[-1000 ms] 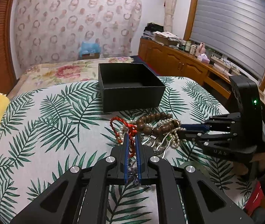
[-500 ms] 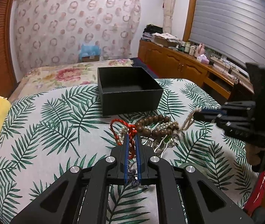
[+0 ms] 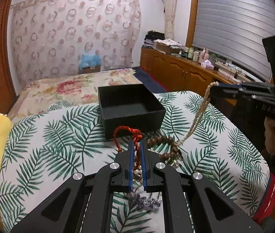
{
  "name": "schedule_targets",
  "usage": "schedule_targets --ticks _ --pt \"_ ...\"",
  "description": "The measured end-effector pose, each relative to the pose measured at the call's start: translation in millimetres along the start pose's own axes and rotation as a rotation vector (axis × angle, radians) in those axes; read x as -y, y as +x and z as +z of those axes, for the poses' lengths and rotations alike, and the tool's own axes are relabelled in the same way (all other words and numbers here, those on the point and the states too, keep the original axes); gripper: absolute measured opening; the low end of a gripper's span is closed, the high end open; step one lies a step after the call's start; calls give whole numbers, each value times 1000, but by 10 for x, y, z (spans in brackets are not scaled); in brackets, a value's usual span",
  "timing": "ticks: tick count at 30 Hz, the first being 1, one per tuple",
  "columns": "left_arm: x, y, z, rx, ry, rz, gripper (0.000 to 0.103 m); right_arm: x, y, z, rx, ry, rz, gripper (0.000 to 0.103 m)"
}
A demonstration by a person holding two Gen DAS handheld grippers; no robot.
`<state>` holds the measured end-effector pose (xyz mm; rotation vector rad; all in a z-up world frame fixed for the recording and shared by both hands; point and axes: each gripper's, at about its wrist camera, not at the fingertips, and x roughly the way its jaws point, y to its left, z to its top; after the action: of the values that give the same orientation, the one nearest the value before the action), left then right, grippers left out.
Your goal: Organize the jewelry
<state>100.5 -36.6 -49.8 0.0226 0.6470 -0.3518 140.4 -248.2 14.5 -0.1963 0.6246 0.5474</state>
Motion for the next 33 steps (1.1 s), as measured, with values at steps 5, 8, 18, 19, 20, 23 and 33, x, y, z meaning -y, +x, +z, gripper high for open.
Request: schedule_targets --ticks 5,8,18,19,20,23,33 --pt "-11 96 120 3 21 5 6 91 -14 201 26 1 -2 10" --pt "-23 189 209 -1 41 17 6 132 24 321 35 10 -2 10" --pt "-145 404 524 18 52 34 6 198 310 687 52 21 1 10" --pt "-163 435 558 19 50 32 6 208 340 717 50 30 7 10" --pt "-178 465 589 20 51 31 6 224 369 748 48 42 15 10" --pt "-226 581 672 14 44 34 6 244 447 818 45 49 16 10" --pt "-314 834 745 -18 -9 -10 11 387 728 883 11 123 70 10"
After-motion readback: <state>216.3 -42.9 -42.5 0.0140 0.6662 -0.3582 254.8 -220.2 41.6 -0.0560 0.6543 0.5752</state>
